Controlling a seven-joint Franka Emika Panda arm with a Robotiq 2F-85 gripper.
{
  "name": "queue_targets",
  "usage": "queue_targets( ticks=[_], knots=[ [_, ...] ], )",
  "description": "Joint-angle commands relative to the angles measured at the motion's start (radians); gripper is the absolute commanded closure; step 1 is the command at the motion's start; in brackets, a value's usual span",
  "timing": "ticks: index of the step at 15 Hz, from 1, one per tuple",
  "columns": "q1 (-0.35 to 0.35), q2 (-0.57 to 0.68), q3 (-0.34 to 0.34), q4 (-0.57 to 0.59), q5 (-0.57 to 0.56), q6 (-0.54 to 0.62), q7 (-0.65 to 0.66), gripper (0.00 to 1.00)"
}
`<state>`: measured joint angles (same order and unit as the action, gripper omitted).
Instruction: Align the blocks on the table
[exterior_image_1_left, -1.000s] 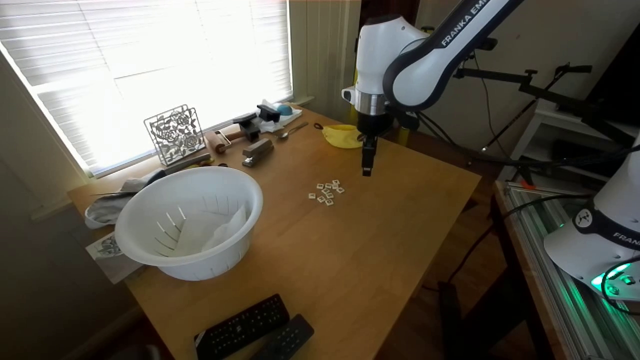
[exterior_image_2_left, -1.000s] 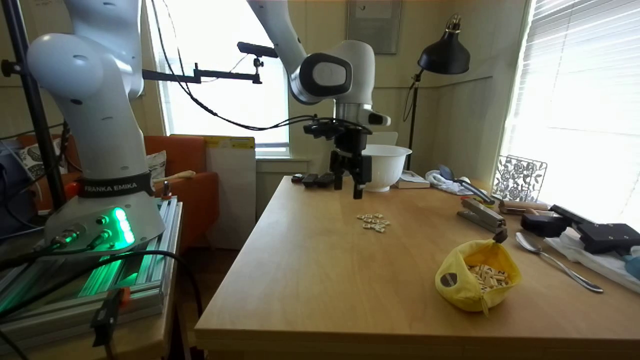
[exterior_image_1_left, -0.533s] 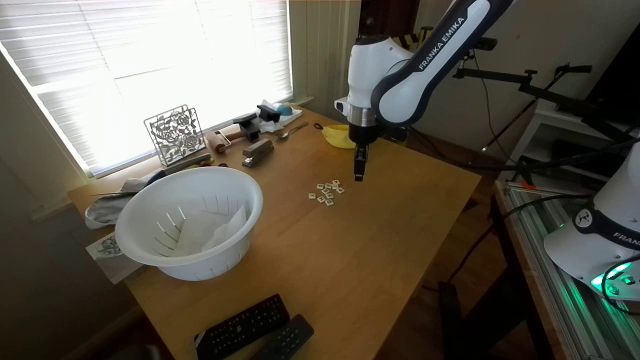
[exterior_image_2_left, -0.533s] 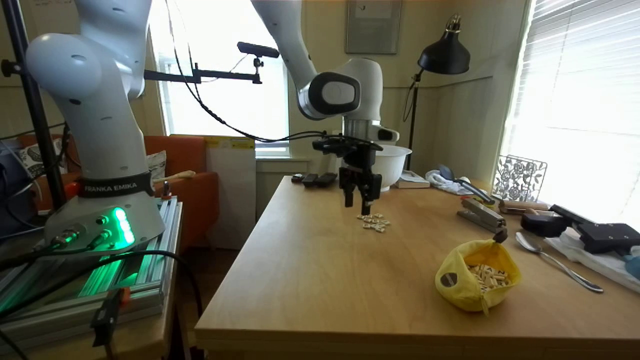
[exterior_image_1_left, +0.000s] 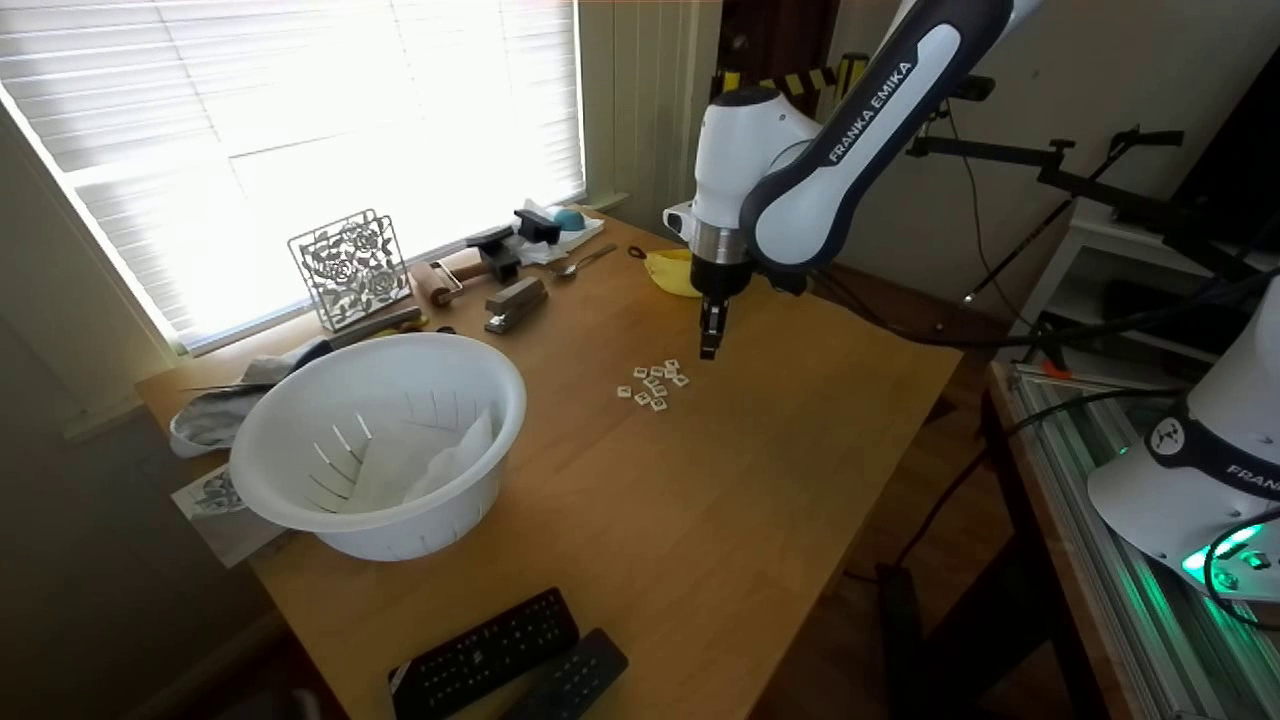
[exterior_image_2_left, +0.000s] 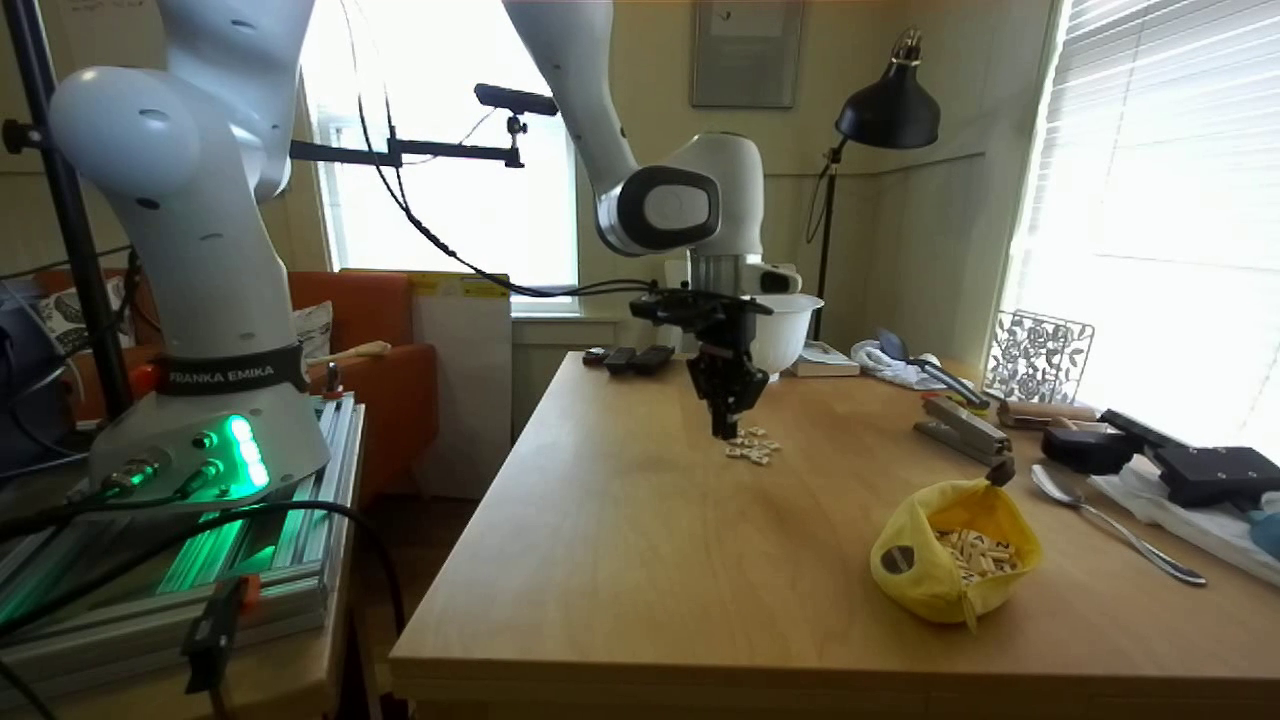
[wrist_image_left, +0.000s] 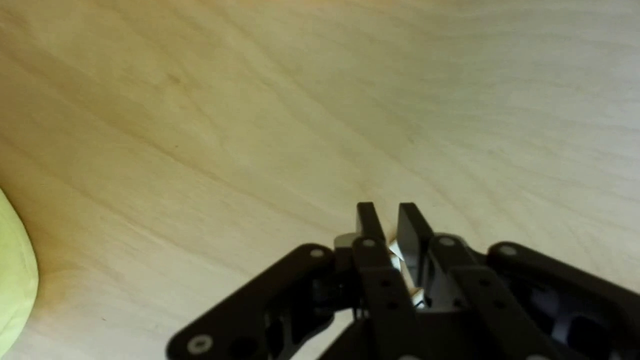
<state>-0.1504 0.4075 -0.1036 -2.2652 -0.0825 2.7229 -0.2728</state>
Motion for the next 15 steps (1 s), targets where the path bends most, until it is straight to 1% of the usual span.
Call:
queue_targets(
  ticks=[1,9,15],
  knots=[
    [-0.015,0.031,0.018,0.012,-0.013,0.049,-0.016,1.0],
    [-0.015,0.086,0.029,0.029,-0.008,0.145,0.002,1.0],
    [-0.022,0.119,0.055,0.05,0.001,0.169,0.003,1.0]
  ],
)
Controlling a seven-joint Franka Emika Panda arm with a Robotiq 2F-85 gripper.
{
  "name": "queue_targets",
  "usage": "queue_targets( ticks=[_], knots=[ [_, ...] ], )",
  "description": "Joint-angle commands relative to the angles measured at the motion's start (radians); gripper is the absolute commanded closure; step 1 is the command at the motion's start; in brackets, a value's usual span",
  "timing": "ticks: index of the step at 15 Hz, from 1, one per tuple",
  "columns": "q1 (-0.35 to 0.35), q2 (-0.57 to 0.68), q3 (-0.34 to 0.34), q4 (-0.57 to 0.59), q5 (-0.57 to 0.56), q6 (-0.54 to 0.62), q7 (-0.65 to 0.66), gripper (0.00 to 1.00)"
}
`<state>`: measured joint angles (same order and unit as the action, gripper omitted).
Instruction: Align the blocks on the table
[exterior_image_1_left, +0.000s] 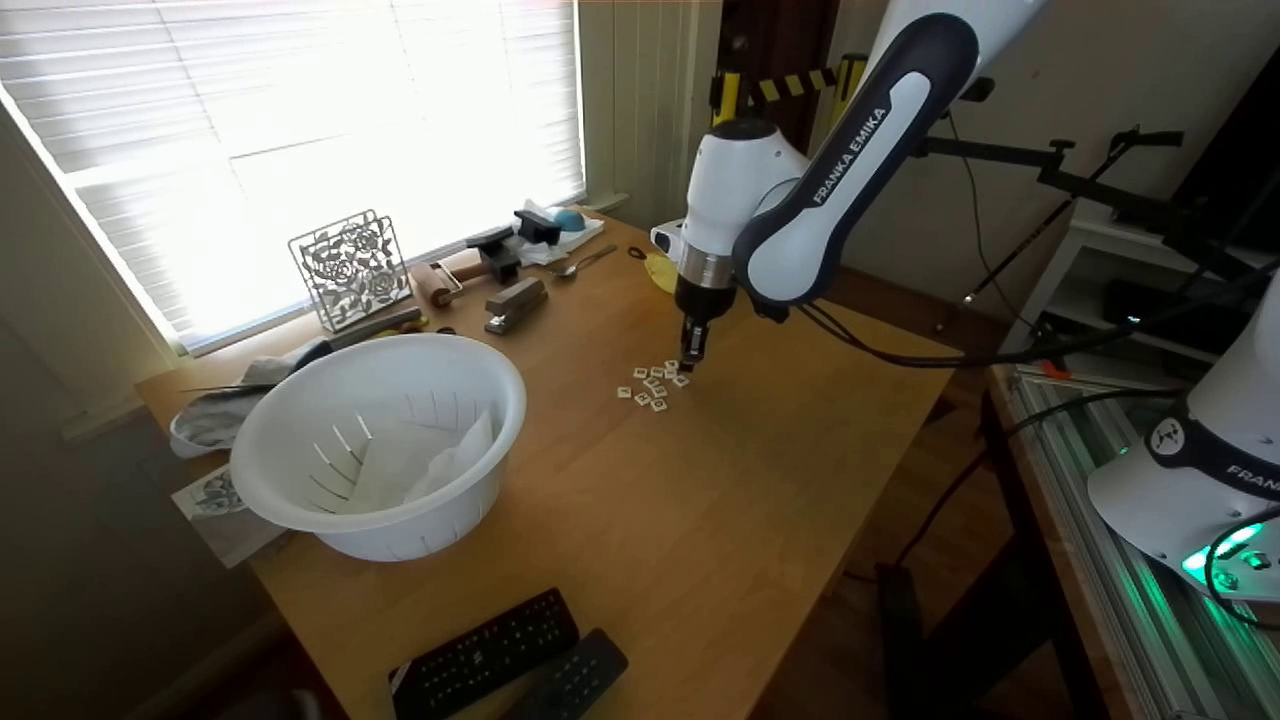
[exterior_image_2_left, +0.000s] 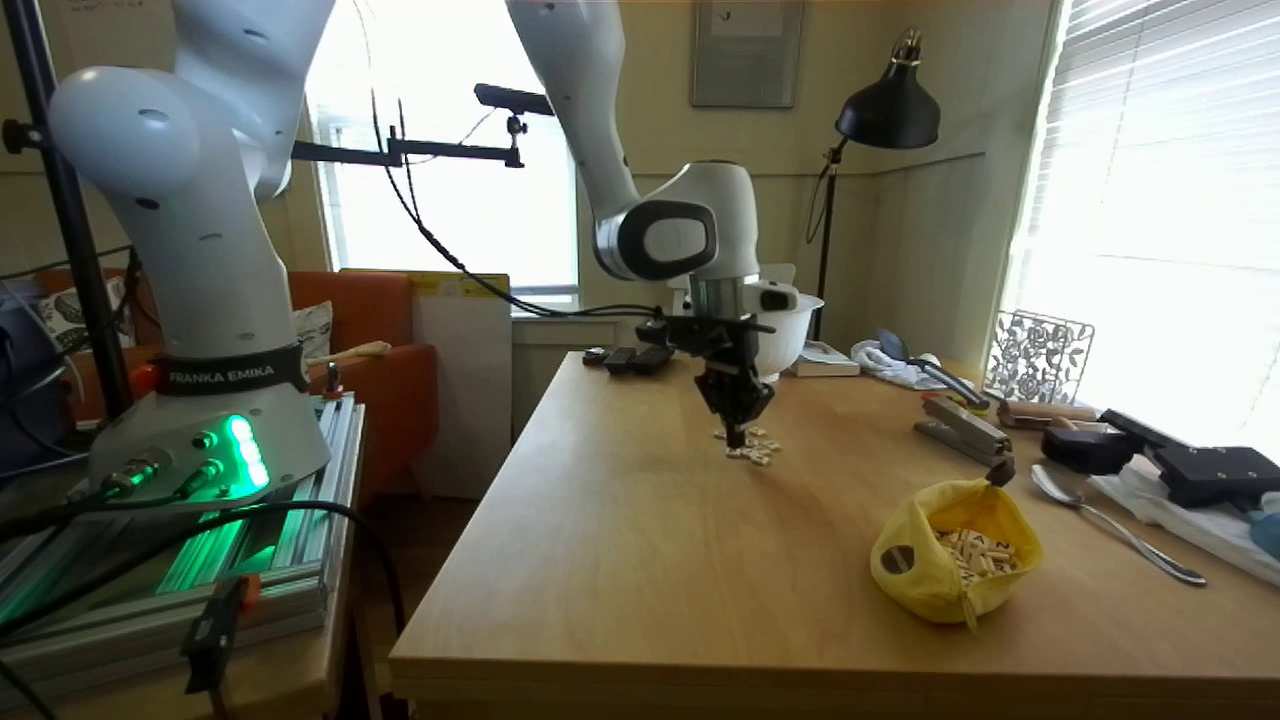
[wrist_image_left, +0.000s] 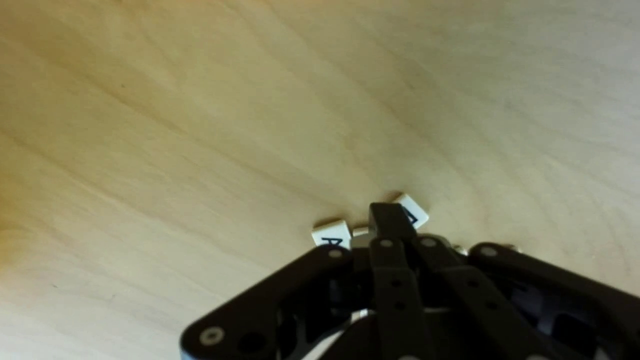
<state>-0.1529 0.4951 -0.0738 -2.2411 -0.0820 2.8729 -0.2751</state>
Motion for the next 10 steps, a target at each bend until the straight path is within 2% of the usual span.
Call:
queue_targets(
  ticks=[1,10],
  knots=[
    [-0.02,0.035,0.027,0.029,-0.001,0.018,0.003,1.0],
    [-0.02,0.064,0.037,0.05,0.0,-0.003,0.005,1.0]
  ],
)
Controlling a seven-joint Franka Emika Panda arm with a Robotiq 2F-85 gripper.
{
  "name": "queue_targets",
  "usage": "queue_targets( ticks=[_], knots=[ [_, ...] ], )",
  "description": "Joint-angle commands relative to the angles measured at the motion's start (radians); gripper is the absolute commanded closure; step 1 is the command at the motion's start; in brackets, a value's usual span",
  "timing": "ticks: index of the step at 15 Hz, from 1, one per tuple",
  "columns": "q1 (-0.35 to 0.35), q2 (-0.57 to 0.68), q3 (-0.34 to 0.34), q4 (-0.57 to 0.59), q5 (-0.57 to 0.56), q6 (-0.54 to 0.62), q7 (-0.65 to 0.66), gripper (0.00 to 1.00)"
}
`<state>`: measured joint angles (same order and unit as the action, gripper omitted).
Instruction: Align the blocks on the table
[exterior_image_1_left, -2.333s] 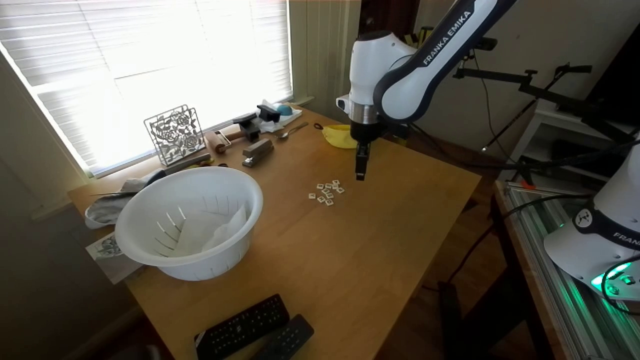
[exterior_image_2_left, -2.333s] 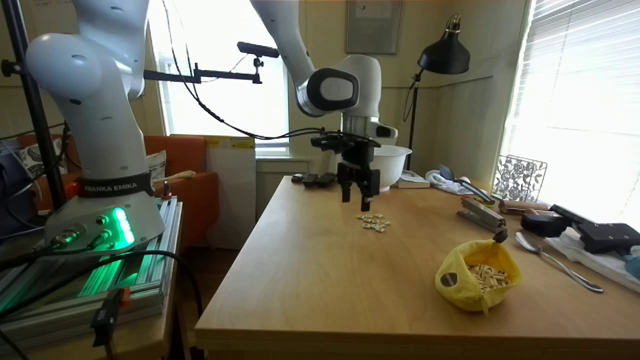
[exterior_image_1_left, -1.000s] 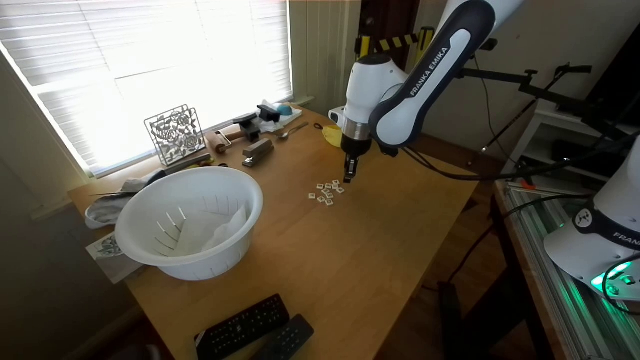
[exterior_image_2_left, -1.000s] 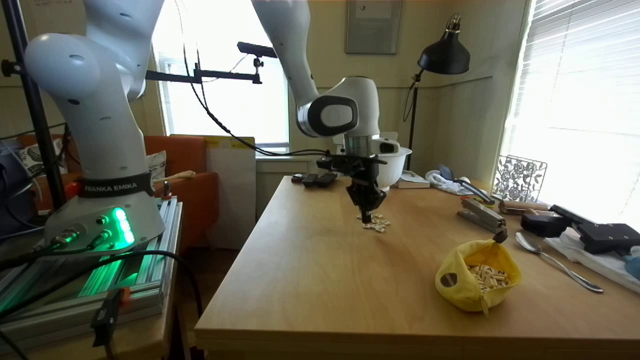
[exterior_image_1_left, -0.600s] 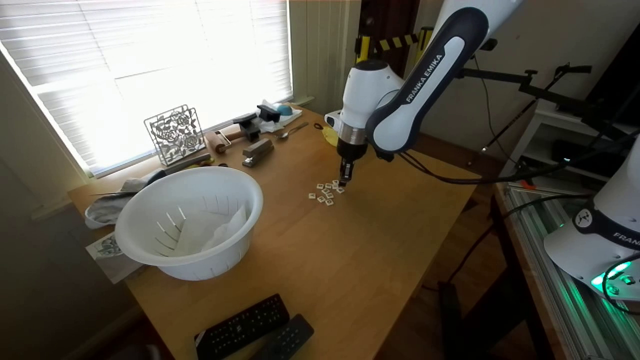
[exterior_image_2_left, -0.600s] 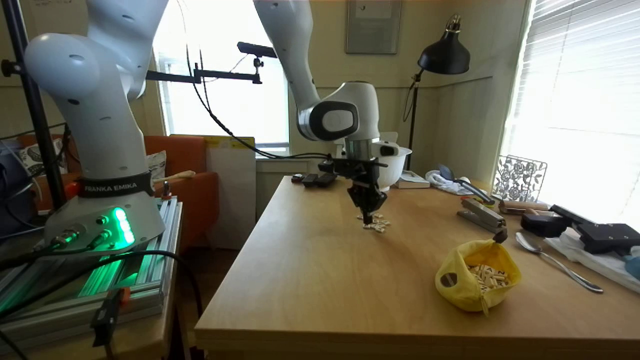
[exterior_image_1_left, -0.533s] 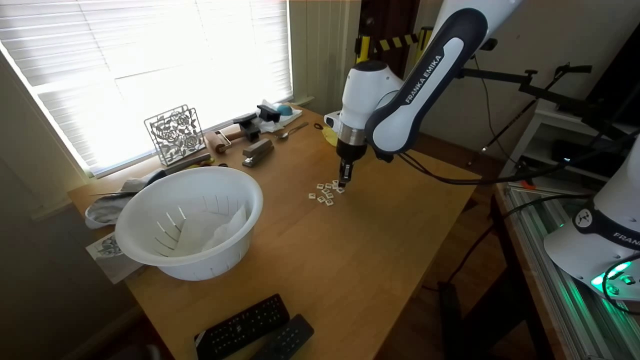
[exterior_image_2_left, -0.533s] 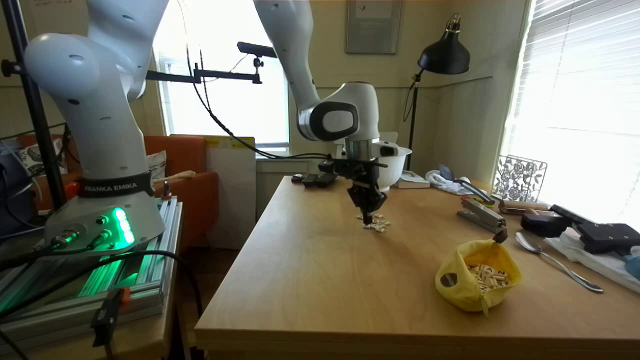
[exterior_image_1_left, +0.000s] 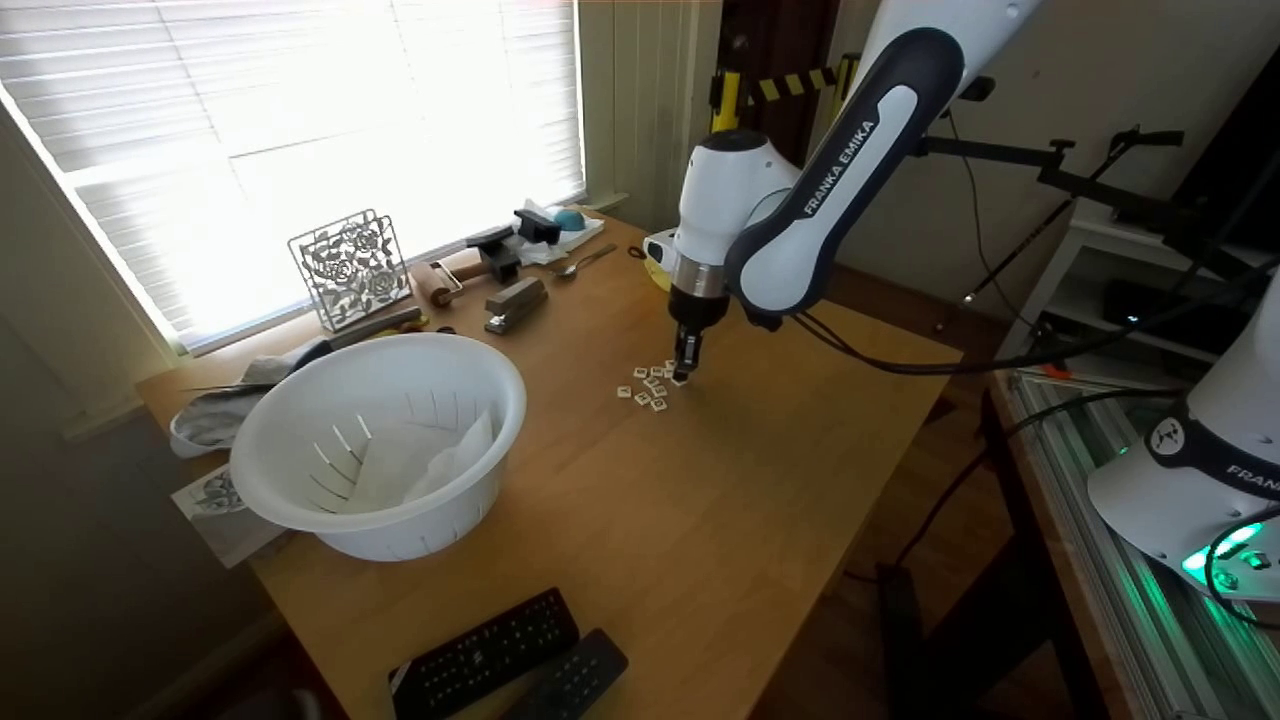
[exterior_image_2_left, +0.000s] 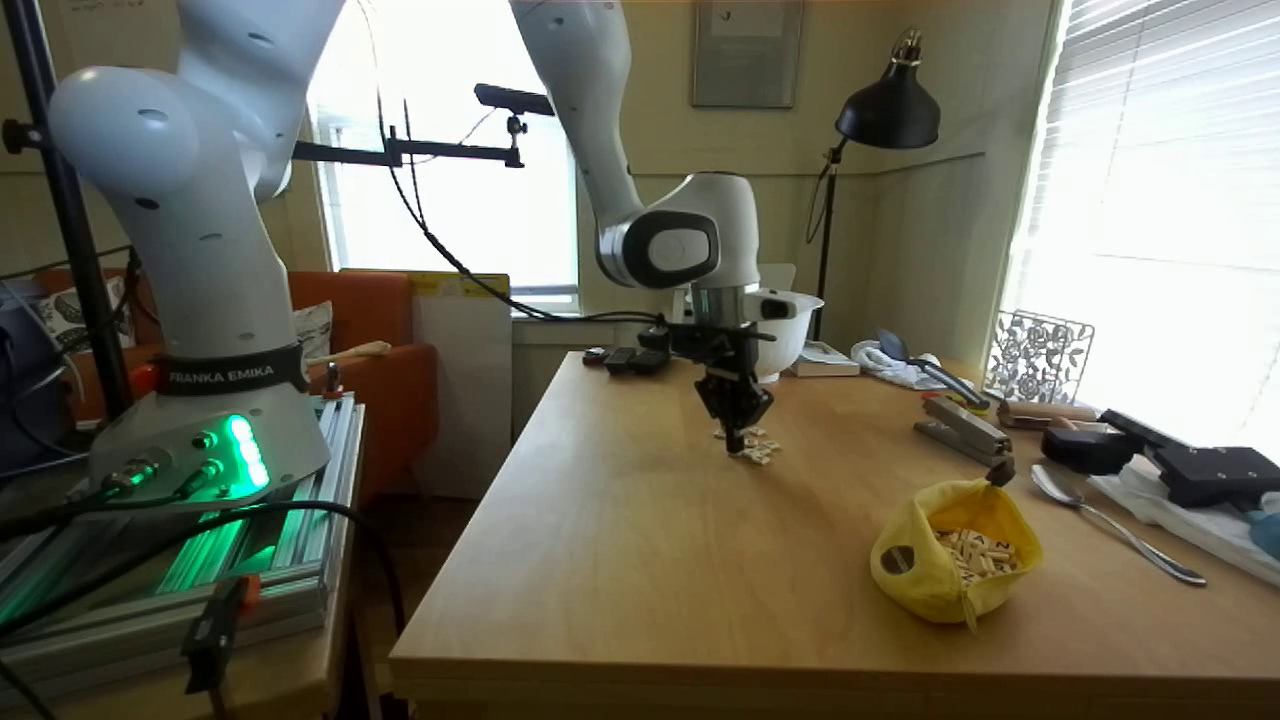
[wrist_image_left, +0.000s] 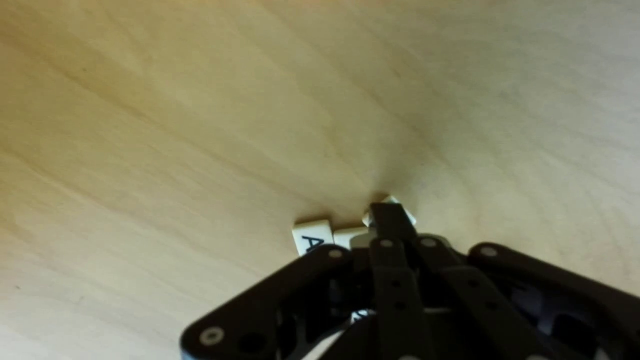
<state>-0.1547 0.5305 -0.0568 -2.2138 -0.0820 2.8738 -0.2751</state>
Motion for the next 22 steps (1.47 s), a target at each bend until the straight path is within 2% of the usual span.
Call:
queue_targets(
  ticks=[1,6,11,22],
  knots=[
    [-0.01,0.027,0.015,0.021,-0.001,-0.014,0.016,1.0],
    [0.009,0.018,-0.002,0.012,0.02,-0.052,0.103,1.0],
    [0.06,0.019,-0.047,0.006,0.034,-0.033,0.274,1.0],
    [0.123,0.001,-0.082,0.001,0.083,-0.137,0.529,1.0]
  ],
)
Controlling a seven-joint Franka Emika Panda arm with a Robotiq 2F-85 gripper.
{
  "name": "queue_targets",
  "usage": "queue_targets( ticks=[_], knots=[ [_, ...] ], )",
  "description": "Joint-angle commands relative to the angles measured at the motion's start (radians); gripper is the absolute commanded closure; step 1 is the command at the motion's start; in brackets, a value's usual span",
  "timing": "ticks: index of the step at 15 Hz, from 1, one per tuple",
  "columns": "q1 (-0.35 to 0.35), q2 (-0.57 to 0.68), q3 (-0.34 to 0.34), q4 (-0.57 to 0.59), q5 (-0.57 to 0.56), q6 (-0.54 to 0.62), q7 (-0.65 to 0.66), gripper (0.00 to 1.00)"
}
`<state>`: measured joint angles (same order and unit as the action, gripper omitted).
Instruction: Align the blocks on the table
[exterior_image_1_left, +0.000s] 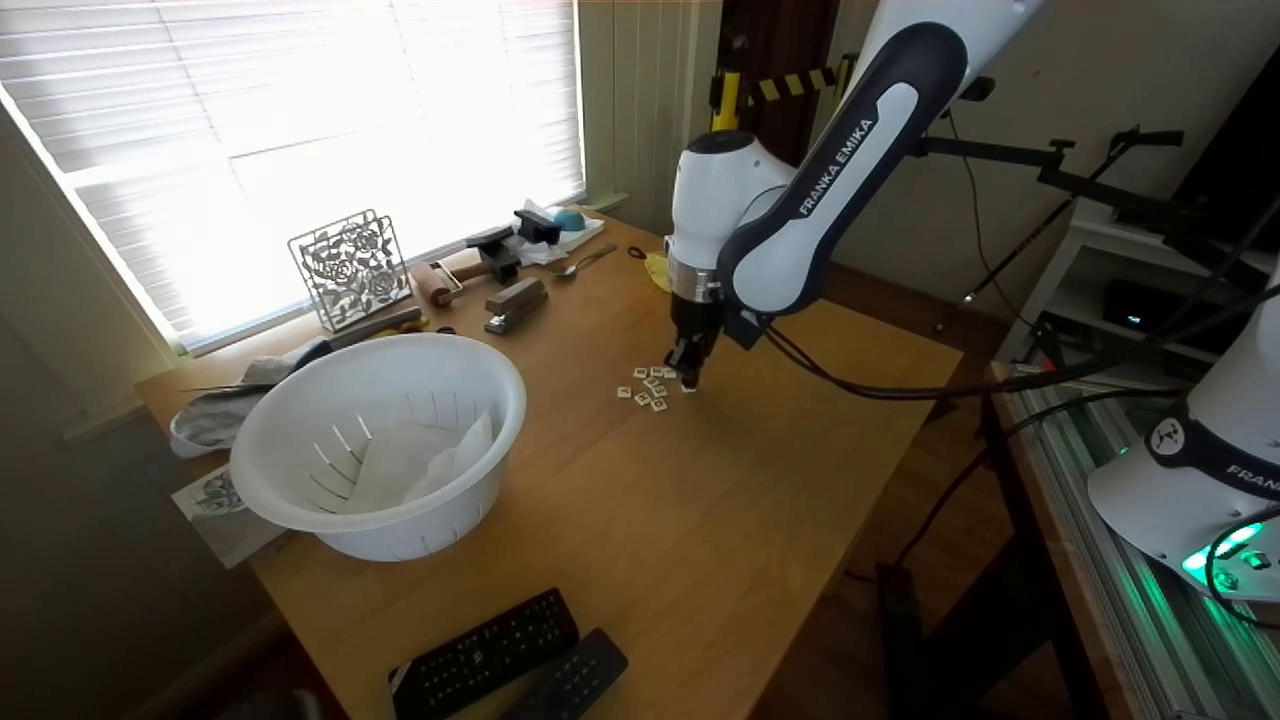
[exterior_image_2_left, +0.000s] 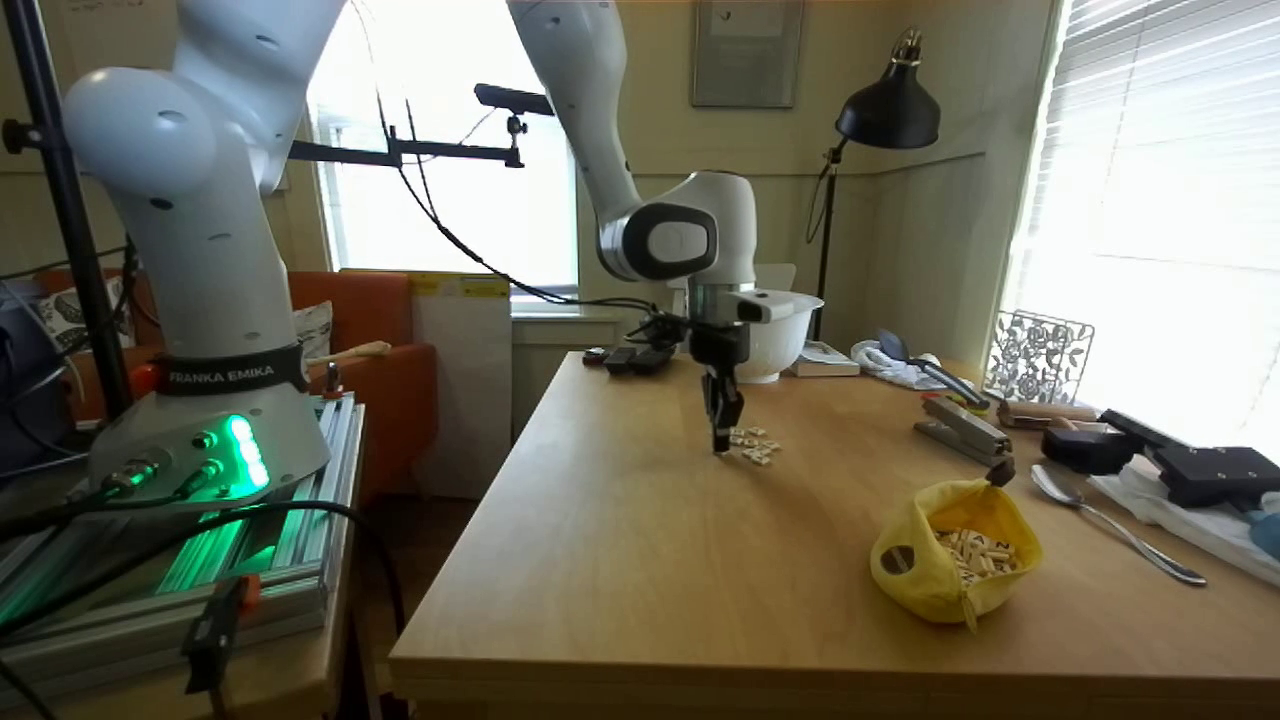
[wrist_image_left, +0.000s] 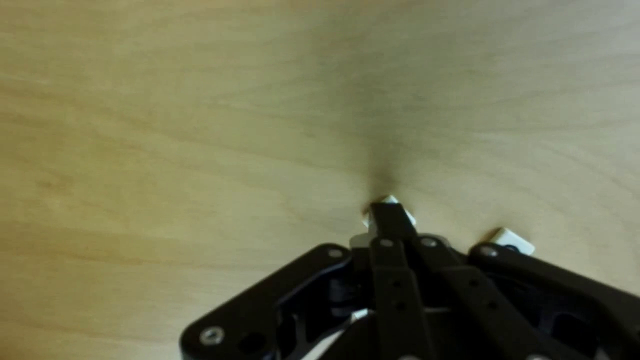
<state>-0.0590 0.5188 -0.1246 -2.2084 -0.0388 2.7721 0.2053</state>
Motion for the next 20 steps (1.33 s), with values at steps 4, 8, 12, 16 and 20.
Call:
queue_targets(
  ticks=[4,8,12,16,20],
  knots=[
    [0.033,0.012,-0.016,-0.003,0.057,-0.038,0.1,1.0],
    [0.038,-0.02,-0.013,-0.012,0.06,-0.04,0.112,1.0],
    [0.055,-0.059,-0.013,-0.022,0.055,-0.064,0.118,1.0],
    [0.06,-0.087,-0.015,-0.016,0.039,-0.085,0.099,1.0],
    [0.029,-0.086,-0.005,0.008,0.017,-0.098,-0.008,1.0]
  ],
)
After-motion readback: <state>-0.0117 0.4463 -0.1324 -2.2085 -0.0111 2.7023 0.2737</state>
